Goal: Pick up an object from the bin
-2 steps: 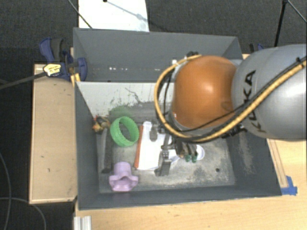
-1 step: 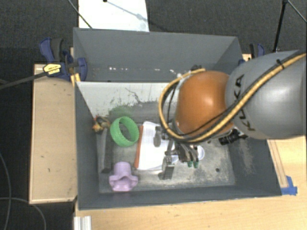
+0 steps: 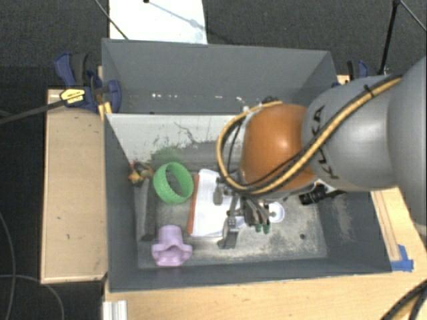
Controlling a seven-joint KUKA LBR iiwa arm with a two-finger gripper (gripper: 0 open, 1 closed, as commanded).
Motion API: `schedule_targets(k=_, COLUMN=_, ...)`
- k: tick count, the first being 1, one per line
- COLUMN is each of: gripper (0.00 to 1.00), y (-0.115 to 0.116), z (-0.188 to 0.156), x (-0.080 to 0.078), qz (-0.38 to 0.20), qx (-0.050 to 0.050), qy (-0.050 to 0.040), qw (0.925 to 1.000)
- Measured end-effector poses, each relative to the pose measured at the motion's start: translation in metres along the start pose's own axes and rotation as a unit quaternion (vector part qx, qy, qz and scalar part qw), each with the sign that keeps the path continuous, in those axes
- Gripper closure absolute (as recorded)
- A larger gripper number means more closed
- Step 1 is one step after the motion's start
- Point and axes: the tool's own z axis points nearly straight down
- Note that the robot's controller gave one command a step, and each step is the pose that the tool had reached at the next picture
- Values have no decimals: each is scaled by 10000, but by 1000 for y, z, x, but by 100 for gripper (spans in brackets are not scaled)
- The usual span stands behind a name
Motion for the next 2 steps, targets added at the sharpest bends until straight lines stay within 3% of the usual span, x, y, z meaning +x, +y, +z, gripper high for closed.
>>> schedule_targets(k=1, gripper=0, y=-15, z=33, x=8, qz=-47, qx=-9, qy=-27, qw=10000)
schedule_targets(k=2, gripper=100, y=-31, z=64, x=11, qz=360, qx=-4, qy=-8, qw=9994)
